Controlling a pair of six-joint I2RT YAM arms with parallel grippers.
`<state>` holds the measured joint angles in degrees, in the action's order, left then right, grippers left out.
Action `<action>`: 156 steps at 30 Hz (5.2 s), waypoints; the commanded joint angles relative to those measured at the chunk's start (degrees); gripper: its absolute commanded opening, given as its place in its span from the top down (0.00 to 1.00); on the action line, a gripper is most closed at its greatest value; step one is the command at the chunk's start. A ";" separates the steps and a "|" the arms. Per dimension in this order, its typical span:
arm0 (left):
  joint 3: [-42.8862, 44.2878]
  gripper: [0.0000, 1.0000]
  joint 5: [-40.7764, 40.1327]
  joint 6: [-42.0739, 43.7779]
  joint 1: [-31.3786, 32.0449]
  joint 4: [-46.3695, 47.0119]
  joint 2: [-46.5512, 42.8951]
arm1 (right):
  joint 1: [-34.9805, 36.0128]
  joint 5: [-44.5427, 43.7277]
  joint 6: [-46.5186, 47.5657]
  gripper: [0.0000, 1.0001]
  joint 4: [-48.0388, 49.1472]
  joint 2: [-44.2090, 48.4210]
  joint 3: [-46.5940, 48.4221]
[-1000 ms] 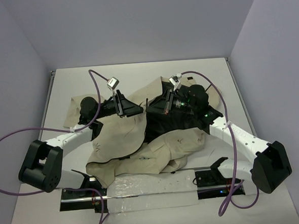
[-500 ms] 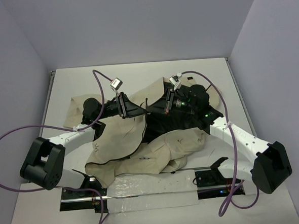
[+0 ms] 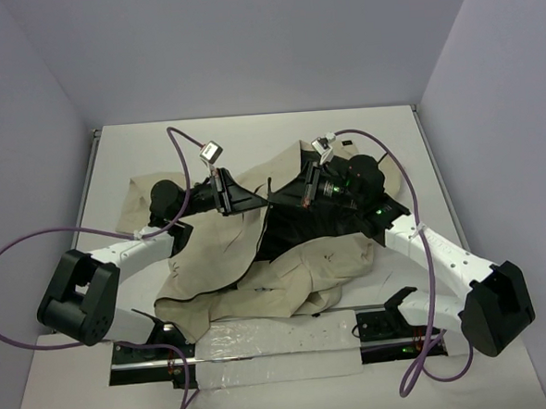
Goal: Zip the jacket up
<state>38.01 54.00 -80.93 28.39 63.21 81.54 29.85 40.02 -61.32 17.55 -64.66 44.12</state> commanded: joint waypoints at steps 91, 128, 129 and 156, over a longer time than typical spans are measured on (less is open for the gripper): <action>-1.01 1.00 -17.33 5.92 -10.02 -25.53 -9.12 | 9.56 -27.55 55.24 0.26 -60.65 -32.14 29.61; -0.51 1.00 -16.79 6.04 -10.02 -25.92 -8.24 | 7.98 -25.16 59.74 0.32 -48.73 -33.19 22.66; -0.56 1.00 -16.74 6.04 -10.02 -26.02 -8.24 | 8.03 -25.56 60.61 0.32 -47.57 -32.53 21.65; -1.36 1.00 -18.49 7.41 -10.02 -29.26 -10.85 | 5.54 -18.19 75.53 0.28 -27.81 -26.33 12.60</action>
<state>36.92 36.21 -74.49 18.63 33.56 73.08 36.09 22.16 15.29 -12.91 -88.04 52.09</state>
